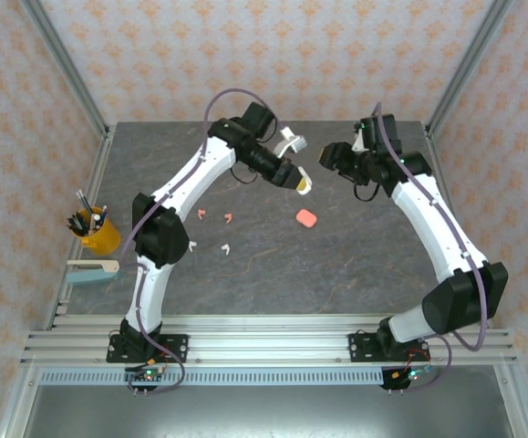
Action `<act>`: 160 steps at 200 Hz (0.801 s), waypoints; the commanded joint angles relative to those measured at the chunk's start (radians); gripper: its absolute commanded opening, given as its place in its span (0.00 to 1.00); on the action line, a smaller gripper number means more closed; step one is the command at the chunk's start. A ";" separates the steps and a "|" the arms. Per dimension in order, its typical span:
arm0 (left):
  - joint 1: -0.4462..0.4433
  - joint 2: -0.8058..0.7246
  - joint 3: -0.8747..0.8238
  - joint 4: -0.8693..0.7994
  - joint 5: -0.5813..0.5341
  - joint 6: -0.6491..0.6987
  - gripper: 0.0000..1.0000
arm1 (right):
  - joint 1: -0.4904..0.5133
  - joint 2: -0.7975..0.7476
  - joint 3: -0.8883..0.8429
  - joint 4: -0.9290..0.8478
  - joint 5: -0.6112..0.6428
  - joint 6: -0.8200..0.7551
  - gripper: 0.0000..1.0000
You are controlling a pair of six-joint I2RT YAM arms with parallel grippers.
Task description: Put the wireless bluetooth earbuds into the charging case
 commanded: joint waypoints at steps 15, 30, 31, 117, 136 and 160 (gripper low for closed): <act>0.015 -0.114 0.030 0.185 -0.296 -0.119 0.00 | -0.033 -0.059 -0.009 -0.073 0.048 0.008 0.59; 0.011 -0.181 -0.054 0.228 -0.387 -0.096 0.00 | -0.034 -0.067 -0.009 -0.098 0.052 0.000 0.59; 0.010 -0.187 -0.062 0.234 -0.392 -0.095 0.00 | -0.034 -0.067 -0.010 -0.099 0.053 -0.001 0.59; 0.007 -0.722 -0.957 0.995 -0.887 -0.038 0.00 | 0.067 -0.041 -0.201 -0.033 0.046 0.117 0.58; 0.011 -0.796 -1.102 1.122 -1.006 -0.005 0.00 | 0.155 0.012 -0.184 -0.038 0.099 0.142 0.58; 0.028 -0.851 -1.223 1.227 -1.073 -0.013 0.00 | 0.260 0.094 -0.126 -0.051 0.191 0.171 0.58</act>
